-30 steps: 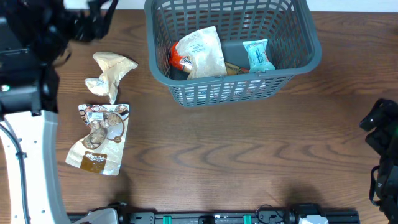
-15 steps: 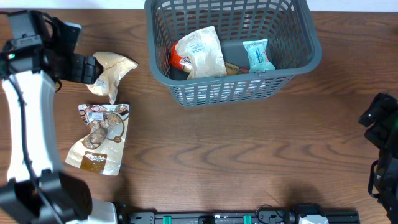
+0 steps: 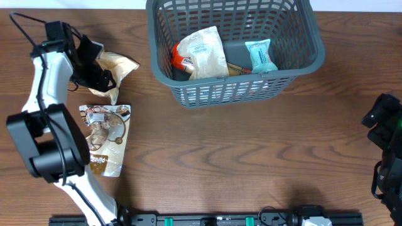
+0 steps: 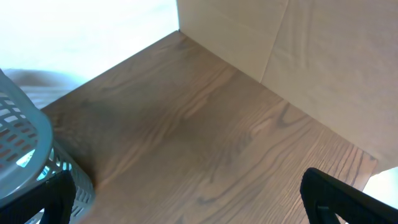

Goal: Pack container
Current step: 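Carry the cream snack bag into the basket and open the left gripper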

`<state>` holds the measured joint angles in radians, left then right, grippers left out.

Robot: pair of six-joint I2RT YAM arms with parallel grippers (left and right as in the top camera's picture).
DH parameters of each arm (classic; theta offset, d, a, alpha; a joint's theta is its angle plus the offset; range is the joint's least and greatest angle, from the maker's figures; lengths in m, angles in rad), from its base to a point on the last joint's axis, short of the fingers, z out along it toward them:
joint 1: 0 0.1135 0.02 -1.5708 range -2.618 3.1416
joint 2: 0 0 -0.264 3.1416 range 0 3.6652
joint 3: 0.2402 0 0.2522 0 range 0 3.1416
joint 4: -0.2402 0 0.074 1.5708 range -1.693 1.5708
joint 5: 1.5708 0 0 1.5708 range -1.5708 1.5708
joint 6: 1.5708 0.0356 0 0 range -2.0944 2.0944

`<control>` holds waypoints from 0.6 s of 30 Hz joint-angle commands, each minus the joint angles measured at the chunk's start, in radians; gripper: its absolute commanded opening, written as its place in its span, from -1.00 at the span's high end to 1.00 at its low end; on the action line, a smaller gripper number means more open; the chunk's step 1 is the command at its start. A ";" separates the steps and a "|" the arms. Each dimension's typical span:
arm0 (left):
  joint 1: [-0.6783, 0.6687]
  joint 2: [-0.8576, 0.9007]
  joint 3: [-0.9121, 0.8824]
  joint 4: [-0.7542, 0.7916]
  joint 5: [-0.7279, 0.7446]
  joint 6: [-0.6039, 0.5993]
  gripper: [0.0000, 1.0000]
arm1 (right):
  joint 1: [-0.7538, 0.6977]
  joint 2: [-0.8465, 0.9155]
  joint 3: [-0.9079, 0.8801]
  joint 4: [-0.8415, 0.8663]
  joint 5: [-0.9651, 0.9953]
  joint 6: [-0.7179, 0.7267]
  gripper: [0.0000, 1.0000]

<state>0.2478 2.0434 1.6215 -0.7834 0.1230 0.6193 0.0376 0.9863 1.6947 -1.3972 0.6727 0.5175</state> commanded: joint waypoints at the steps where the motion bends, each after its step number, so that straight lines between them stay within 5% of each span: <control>1: 0.002 0.021 -0.007 0.025 -0.009 -0.071 -0.97 | 0.001 0.002 -0.001 -0.002 0.019 -0.011 -0.99; 8: 0.002 0.037 -0.007 0.111 -0.008 -0.173 -0.98 | 0.001 0.002 -0.001 -0.002 0.018 -0.010 -0.98; 18: -0.021 0.050 -0.007 0.167 0.006 -0.156 -0.98 | 0.001 0.002 -0.001 -0.008 -0.001 -0.010 -0.99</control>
<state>0.2409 2.0705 1.6215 -0.6212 0.1234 0.4675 0.0376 0.9863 1.6947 -1.4021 0.6685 0.5152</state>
